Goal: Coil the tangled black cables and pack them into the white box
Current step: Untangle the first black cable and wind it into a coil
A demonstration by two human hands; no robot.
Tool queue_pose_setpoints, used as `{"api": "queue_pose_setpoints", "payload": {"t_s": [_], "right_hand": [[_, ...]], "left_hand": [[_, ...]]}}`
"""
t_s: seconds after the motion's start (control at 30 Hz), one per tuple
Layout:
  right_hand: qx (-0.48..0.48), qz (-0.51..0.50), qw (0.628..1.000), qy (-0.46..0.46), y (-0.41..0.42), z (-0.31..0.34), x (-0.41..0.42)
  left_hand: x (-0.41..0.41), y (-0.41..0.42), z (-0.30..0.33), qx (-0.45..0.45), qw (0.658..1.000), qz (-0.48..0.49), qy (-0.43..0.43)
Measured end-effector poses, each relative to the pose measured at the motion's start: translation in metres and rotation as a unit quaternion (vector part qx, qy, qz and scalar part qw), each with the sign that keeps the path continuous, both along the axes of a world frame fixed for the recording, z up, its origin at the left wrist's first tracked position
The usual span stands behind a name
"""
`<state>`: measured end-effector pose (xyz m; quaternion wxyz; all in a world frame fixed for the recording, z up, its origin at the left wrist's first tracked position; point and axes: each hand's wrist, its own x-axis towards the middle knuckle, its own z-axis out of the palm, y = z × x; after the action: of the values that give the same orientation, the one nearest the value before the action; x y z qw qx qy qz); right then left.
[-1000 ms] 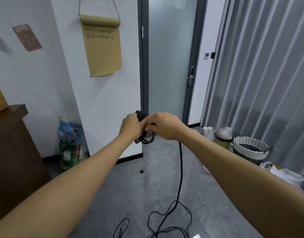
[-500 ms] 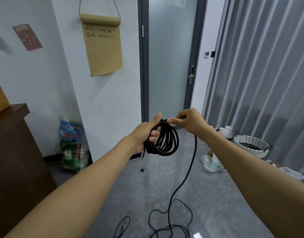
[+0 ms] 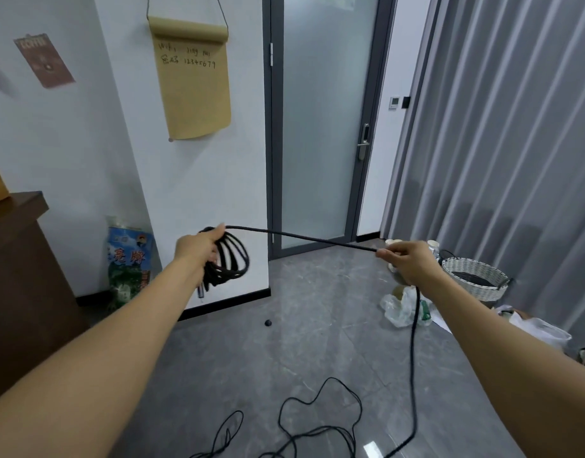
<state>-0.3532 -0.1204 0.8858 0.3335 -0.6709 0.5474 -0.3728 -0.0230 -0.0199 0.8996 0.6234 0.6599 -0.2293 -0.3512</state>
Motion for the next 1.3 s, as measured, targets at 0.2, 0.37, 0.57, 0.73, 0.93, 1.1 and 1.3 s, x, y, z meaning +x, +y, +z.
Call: {"api": "queue_pose_setpoints", "payload": {"t_s": [0.2, 0.37, 0.57, 0.73, 0.93, 1.1, 1.3], "right_hand": [[-0.161, 0.008, 0.956, 0.246, 0.016, 0.019, 0.035], [-0.224, 0.206, 0.866, 0.398, 0.048, 0.043, 0.082], [-0.158, 0.349, 0.898, 0.218, 0.059, 0.061, 0.093], [-0.119, 0.342, 0.927, 0.1, 0.052, 0.056, 0.082], [-0.08, 0.278, 0.957, 0.009, 0.042, 0.049, 0.067], [-0.073, 0.222, 0.972, 0.007, 0.034, 0.05, 0.061], [-0.029, 0.155, 0.987, -0.017, 0.029, 0.044, 0.054]], "left_hand": [[-0.02, -0.012, 0.001, 0.02, 0.977, 0.1, -0.185], [-0.058, -0.022, 0.004, 0.031, 0.932, 0.062, -0.357], [-0.085, -0.025, -0.005, 0.033, 0.921, -0.019, -0.388], [-0.099, -0.021, -0.009, -0.008, 0.947, -0.157, -0.281], [-0.118, -0.006, 0.002, -0.052, 0.946, -0.24, -0.212], [-0.129, -0.002, 0.004, -0.054, 0.95, -0.285, -0.115], [-0.123, 0.0, 0.007, -0.059, 0.952, -0.295, -0.052]]}}
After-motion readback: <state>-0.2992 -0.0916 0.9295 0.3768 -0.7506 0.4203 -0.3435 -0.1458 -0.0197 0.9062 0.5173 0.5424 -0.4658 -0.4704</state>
